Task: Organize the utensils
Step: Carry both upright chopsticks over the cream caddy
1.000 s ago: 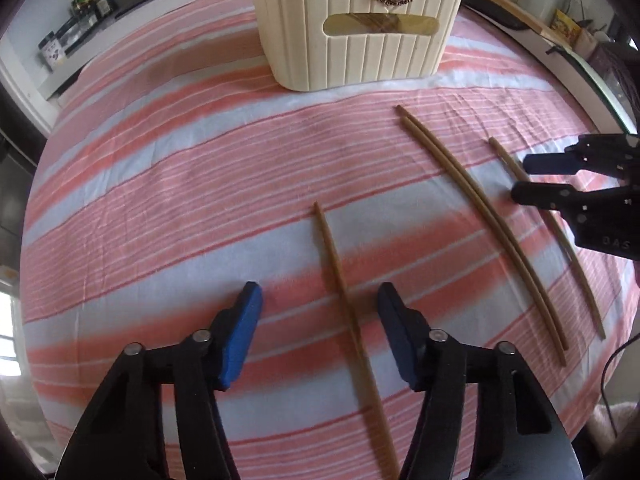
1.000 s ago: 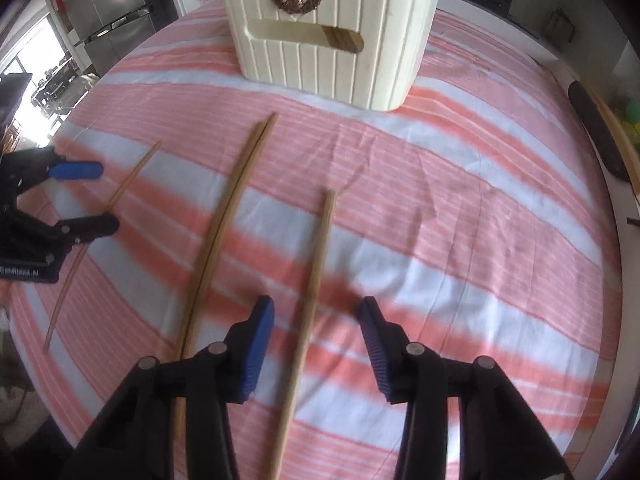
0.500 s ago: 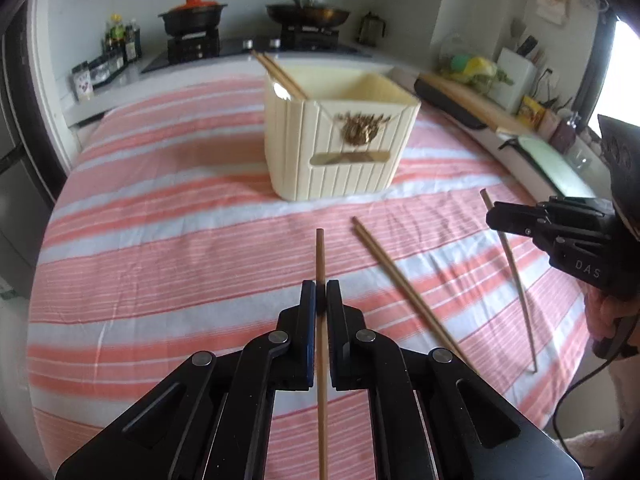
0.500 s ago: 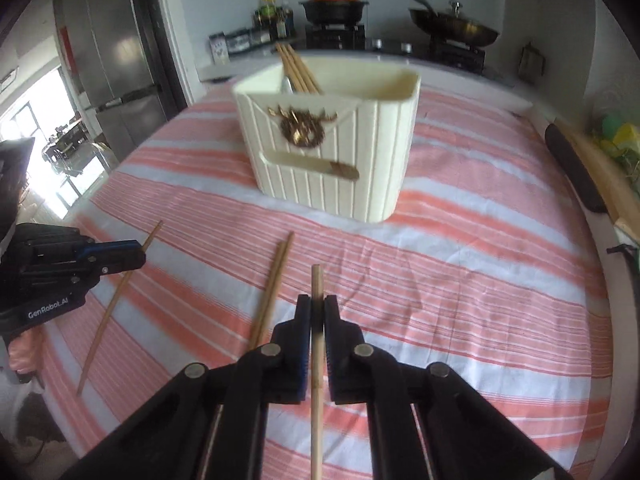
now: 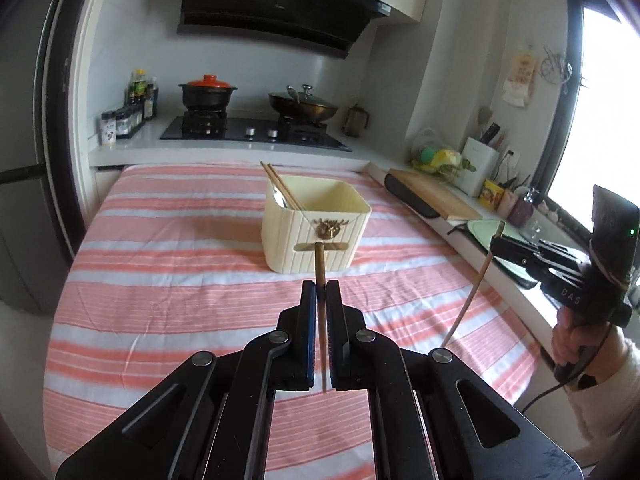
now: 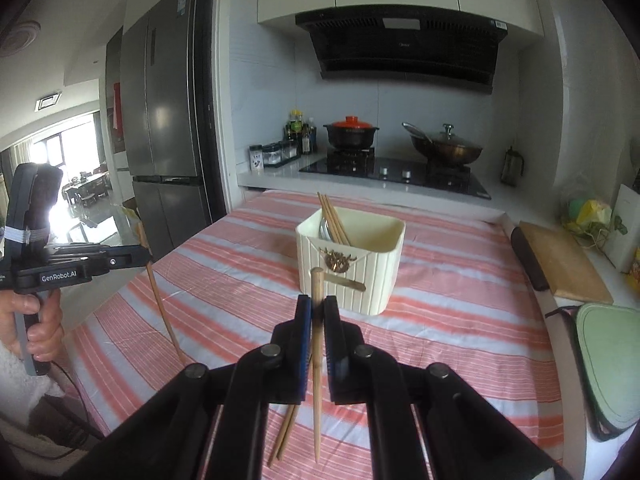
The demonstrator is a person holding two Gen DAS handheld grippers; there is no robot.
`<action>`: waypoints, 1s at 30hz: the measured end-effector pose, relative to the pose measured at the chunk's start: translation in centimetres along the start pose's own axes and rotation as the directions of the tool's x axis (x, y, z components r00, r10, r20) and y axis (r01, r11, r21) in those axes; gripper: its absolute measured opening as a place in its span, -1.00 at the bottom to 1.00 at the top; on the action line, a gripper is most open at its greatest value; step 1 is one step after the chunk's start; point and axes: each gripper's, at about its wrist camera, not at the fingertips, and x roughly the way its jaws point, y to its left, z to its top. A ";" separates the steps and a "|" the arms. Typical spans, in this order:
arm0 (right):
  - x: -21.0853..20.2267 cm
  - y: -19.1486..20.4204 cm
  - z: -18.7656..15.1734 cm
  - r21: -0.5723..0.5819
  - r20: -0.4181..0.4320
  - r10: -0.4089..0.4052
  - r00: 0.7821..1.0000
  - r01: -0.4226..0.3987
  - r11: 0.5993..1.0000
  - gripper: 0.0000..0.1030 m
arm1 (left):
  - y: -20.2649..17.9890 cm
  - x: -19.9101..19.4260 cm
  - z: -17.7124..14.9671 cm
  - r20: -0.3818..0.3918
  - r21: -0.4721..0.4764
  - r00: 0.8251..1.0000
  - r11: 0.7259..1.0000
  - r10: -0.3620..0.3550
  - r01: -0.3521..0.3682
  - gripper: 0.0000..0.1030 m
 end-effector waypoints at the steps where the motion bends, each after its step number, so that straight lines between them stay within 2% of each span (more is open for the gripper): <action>1: -0.2 0.1 0.2 -0.001 0.005 -0.003 1.000 0.003 1.000 -0.88 | 0.1 -0.1 0.2 0.007 -0.004 1.000 1.000 0.004 -0.004 -0.93; 12: 0.6 -1.9 3.1 0.049 0.076 -0.029 0.997 0.025 0.998 -0.88 | 1.0 -0.7 3.0 0.070 -0.008 0.998 1.000 0.002 -0.001 -0.94; 19: 2.9 -4.0 6.5 0.040 0.095 -0.060 0.994 0.057 0.998 -0.88 | 1.9 -0.9 9.9 0.176 0.004 0.984 1.000 0.005 -0.006 -0.94; 22: 3.5 -5.0 9.4 0.042 0.144 -0.078 0.986 0.073 0.996 -0.88 | 2.2 -0.5 13.4 0.252 0.001 0.967 1.000 0.027 -0.029 -0.94; 27: 4.6 -6.3 15.2 0.033 0.269 -0.088 0.959 0.082 0.996 -0.88 | 2.6 2.1 18.3 0.359 -0.045 0.932 0.998 0.049 -0.036 -0.94; 29: 5.9 -6.8 16.9 0.045 0.299 -0.078 0.951 0.067 0.997 -0.88 | 2.6 4.6 19.3 0.353 -0.052 0.934 0.998 0.059 -0.044 -0.94; 30: 6.8 -7.0 17.4 0.045 0.314 -0.077 0.946 0.066 0.997 -0.87 | 2.6 5.8 19.5 0.336 -0.054 0.940 0.997 0.065 -0.050 -0.94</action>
